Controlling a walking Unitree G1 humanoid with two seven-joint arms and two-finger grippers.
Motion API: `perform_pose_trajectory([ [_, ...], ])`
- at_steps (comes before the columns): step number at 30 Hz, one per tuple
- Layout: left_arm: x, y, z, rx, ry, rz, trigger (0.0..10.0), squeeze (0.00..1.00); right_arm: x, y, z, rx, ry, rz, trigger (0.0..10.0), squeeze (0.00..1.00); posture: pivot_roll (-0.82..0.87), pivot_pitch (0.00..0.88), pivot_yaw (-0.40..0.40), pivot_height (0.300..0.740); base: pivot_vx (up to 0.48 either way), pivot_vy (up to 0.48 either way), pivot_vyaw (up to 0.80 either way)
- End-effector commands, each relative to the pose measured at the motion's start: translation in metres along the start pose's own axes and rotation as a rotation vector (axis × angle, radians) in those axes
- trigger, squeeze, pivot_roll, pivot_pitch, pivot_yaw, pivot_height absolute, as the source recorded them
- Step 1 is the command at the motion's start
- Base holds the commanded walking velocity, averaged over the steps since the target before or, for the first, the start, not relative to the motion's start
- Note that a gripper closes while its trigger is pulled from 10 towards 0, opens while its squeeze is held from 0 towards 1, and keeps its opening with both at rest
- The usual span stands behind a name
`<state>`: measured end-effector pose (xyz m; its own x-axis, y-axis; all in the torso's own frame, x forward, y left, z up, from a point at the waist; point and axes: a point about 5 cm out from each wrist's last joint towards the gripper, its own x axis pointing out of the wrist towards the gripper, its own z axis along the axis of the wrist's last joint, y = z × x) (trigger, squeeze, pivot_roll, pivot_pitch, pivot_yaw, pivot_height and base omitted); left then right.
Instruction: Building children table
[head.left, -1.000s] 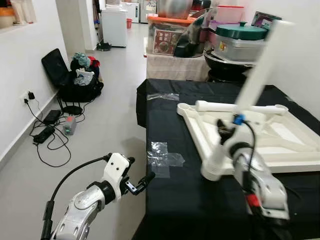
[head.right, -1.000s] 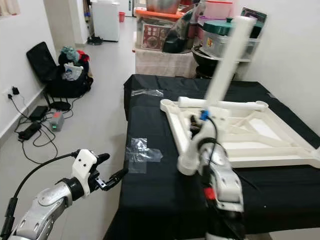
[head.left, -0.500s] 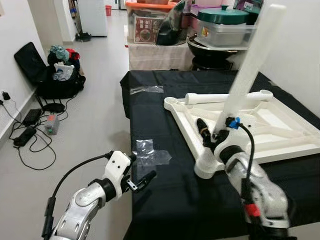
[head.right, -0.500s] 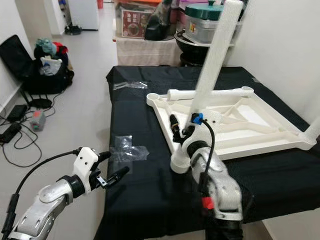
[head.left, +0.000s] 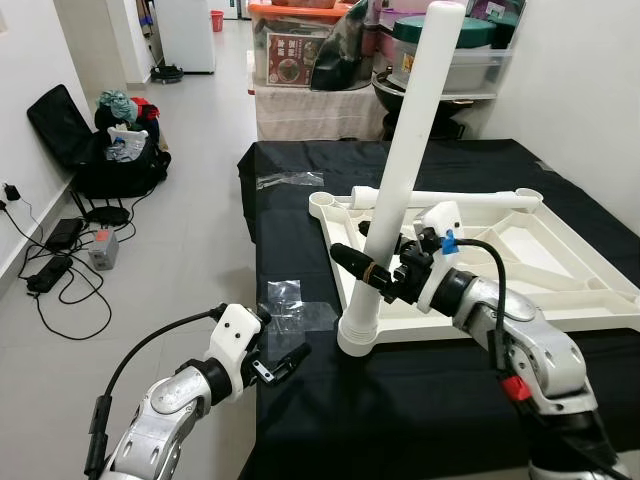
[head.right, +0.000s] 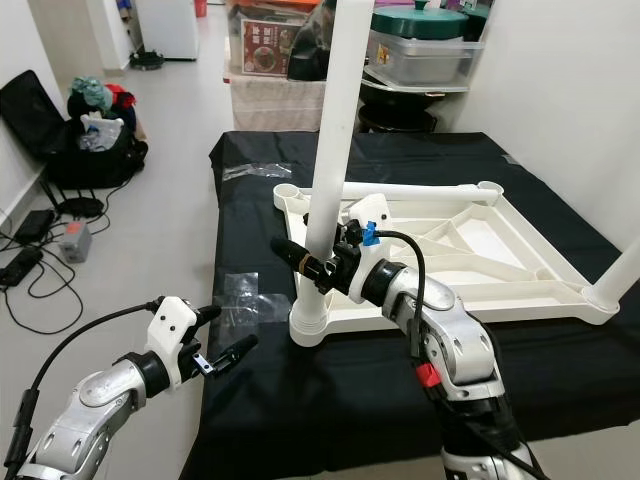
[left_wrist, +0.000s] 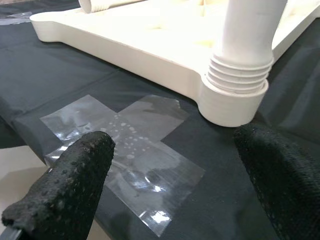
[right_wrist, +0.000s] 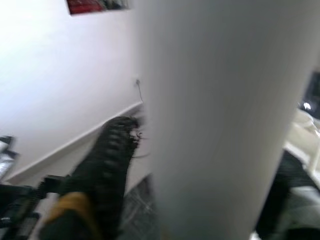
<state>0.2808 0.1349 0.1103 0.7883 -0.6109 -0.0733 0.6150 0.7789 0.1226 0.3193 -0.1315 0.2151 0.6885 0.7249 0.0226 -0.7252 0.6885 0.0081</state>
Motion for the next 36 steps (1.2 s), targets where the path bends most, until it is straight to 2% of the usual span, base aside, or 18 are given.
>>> perform_pose_trajectory([
  [1,-0.001,0.001,-0.002,0.0,0.003,0.003,10.0,0.0,0.013,0.01,-0.014,0.031,0.05,0.02,3.0,0.0,0.12,0.0,-0.09,0.74,0.0,0.0,0.0],
  [2,-0.001,0.001,-0.002,0.0,0.003,0.003,10.0,0.0,0.016,0.01,-0.017,0.037,0.056,-0.002,3.0,0.0,0.12,0.0,-0.09,0.74,0.0,0.0,0.0],
  [3,-0.001,0.0,-0.002,0.0,0.004,0.002,10.0,0.0,0.021,0.01,-0.02,0.066,0.054,-0.034,0.0,0.0,0.12,0.0,-0.089,0.74,0.0,0.0,0.0],
  [9,0.0,0.0,-0.002,0.002,0.002,0.0,10.0,0.0,0.029,0.008,-0.028,0.128,0.036,-0.111,0.0,0.0,0.12,0.0,-0.086,0.74,0.0,0.0,0.0],
  [12,0.0,0.0,-0.002,0.004,0.002,0.0,10.0,0.0,0.027,-0.006,-0.034,0.157,0.038,-0.286,0.0,0.0,0.12,0.0,-0.086,0.74,0.0,0.0,0.0],
  [15,-0.001,0.001,-0.003,0.004,0.004,0.004,10.0,0.0,0.01,-0.031,-0.039,0.175,0.064,-0.605,0.0,0.0,0.11,0.0,-0.09,0.74,0.0,0.0,0.0],
  [18,-0.001,0.0,-0.003,0.002,0.005,0.006,10.0,0.0,-0.006,-0.04,-0.04,0.186,0.062,-0.774,0.0,0.0,0.11,0.0,-0.09,0.74,0.0,0.0,0.0],
  [21,-0.003,-0.002,-0.006,-0.005,0.011,0.007,10.0,0.0,-0.051,-0.037,-0.048,0.186,0.068,-0.986,0.0,0.0,0.08,0.0,-0.076,0.74,0.0,0.0,0.0],
  [22,-0.003,-0.002,-0.007,-0.006,0.013,0.007,10.0,0.0,-0.061,-0.034,-0.05,0.186,0.076,-1.024,0.0,0.0,0.08,0.0,-0.076,0.74,0.0,0.0,0.0],
  [23,-0.003,-0.002,-0.007,-0.006,0.013,0.007,10.0,0.0,-0.061,-0.034,-0.05,0.186,0.076,-1.024,0.0,0.0,0.08,0.0,-0.076,0.74,0.0,0.0,0.0],
  [24,-0.004,-0.002,-0.007,-0.007,0.016,0.005,10.0,0.0,-0.072,-0.031,-0.052,0.183,0.082,-1.062,0.0,0.0,0.07,0.0,-0.069,0.74,0.0,0.0,0.0],
  [25,-0.004,-0.002,-0.007,-0.007,0.016,0.005,10.0,0.0,-0.072,-0.031,-0.052,0.183,0.082,-1.062,0.0,0.0,0.07,0.0,-0.069,0.74,0.0,0.0,0.0],
  [27,-0.003,-0.001,-0.008,-0.005,0.021,0.001,10.0,0.0,-0.088,-0.025,-0.053,0.168,0.088,-1.121,0.0,0.0,0.04,0.0,-0.053,0.74,0.0,0.0,0.0],
  [28,-0.003,-0.001,-0.008,-0.005,0.021,0.001,10.0,0.0,-0.088,-0.025,-0.053,0.168,0.088,-1.121,0.0,0.0,0.04,0.0,-0.053,0.74,0.0,0.0,0.0],
  [29,-0.002,0.0,-0.008,-0.002,0.024,-0.001,10.0,0.0,-0.104,-0.019,-0.052,0.14,0.1,-1.2,0.0,0.0,0.03,0.0,-0.046,0.74,0.0,0.0,0.0],
  [31,0.0,0.001,-0.008,0.001,0.026,-0.003,10.0,0.0,-0.121,-0.017,-0.054,0.12,0.12,-1.284,0.0,0.0,0.03,0.0,-0.042,0.74,0.0,0.0,0.0],
  [32,0.0,0.001,-0.008,0.001,0.026,-0.003,10.0,0.0,-0.121,-0.017,-0.054,0.12,0.12,-1.284,0.0,0.0,0.03,0.0,-0.042,0.74,0.0,0.0,0.0],
  [36,0.001,0.0,-0.008,0.004,0.027,-0.006,10.0,0.0,-0.146,-0.015,-0.062,0.13,0.179,-1.429,0.0,0.0,0.02,0.0,-0.038,0.74,0.0,0.0,0.0],
])
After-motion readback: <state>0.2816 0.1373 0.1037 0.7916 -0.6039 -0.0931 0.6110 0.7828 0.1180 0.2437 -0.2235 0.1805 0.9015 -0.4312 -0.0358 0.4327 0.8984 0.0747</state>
